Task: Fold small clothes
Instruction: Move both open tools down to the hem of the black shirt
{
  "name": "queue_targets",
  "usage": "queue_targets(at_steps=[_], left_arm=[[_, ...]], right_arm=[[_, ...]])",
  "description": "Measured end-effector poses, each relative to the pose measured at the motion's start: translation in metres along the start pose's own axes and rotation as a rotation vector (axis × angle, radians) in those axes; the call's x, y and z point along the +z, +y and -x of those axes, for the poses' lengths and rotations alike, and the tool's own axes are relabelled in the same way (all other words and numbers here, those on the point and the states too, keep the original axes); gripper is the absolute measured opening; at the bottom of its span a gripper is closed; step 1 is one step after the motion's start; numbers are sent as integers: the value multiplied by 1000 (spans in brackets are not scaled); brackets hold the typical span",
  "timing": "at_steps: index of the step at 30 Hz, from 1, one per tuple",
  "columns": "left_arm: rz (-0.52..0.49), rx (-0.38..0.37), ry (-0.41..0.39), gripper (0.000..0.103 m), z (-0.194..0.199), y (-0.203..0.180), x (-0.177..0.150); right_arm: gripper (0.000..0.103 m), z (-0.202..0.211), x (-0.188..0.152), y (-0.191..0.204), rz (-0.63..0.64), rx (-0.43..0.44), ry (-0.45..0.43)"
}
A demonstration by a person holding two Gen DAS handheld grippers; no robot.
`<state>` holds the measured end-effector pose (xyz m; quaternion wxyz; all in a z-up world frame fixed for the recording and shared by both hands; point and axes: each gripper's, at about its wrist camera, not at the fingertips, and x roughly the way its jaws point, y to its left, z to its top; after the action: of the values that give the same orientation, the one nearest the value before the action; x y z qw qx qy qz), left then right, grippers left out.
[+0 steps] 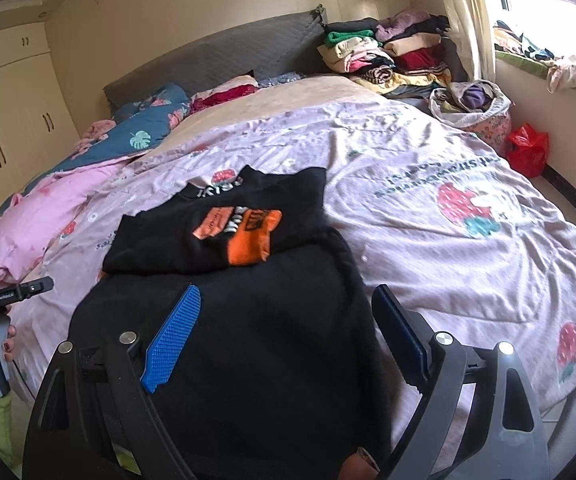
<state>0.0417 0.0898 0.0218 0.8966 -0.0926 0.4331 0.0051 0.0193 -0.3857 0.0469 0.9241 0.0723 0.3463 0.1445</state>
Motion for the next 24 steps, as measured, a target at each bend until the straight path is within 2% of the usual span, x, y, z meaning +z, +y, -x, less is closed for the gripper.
queue_targets(at_steps=[6,23,24], left_arm=[[-15,2,35,93,1,0,-15],[-69,-42,136,93,-1,-3,-51],[-69,-46,140,91,0,-2,-52]], right_arm=[[86,9,-14,-14,-10,5,20],[87,19,-48,-19,16,19,83],[87,18,-50,-19,15,21,88]])
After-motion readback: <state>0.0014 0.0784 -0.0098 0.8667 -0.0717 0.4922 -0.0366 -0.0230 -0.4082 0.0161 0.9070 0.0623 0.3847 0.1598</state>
